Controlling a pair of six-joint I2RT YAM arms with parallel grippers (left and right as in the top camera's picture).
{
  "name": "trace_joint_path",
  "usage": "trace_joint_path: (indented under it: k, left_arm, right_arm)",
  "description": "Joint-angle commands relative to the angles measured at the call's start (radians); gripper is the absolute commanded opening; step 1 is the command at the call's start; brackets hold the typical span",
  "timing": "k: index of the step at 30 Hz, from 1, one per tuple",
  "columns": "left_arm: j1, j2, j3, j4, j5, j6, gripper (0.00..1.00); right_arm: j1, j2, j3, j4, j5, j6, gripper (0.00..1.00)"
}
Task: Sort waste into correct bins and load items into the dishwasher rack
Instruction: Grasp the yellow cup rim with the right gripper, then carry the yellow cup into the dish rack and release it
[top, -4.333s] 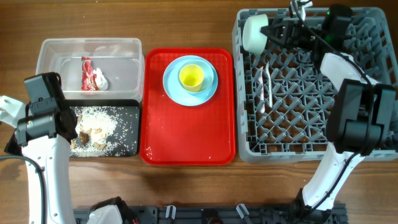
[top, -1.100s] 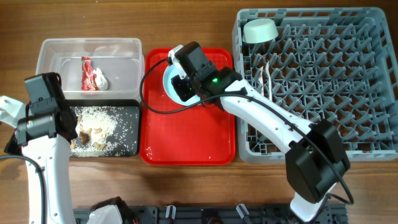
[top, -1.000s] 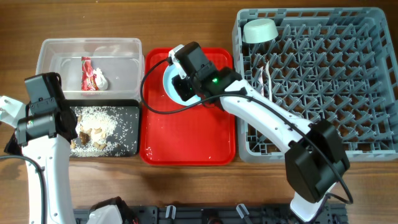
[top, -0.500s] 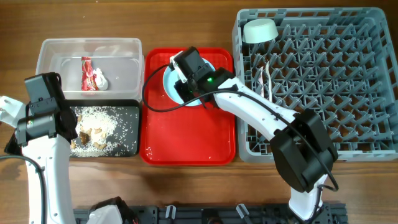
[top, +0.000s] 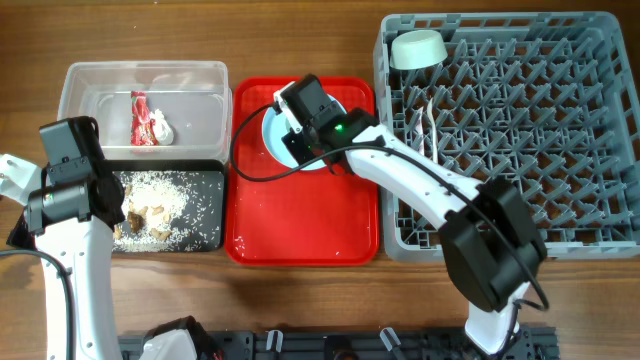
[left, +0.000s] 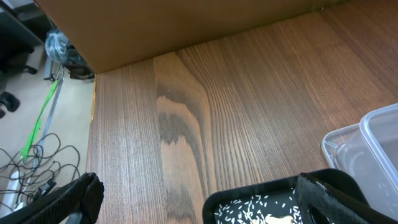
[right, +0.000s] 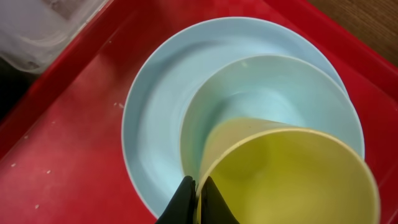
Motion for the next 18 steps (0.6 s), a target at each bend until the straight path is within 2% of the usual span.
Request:
trace_joint_path:
  k: [1, 6, 10, 18]
  left_arm:
    - [0.006, -0.001, 0.003, 0.002, -0.020, 0.002, 1.00]
    - [0.006, -0.001, 0.003, 0.002, -0.020, 0.002, 1.00]
    - [0.006, -0.001, 0.003, 0.002, -0.020, 0.002, 1.00]
    - [0.006, -0.001, 0.003, 0.002, -0.020, 0.002, 1.00]
  right_arm:
    - [-0.004, -0.173, 0.033, -0.003, -0.009, 0.008, 0.04]
    - [-0.031, -0.357, 0.033, -0.013, -0.009, 0.003, 0.04]
    - [-0.103, -0.433, 0.033, -0.055, -0.047, 0.004, 0.04]
    - [-0.374, -0.406, -0.014, -0.136, -0.388, -0.004, 0.04]
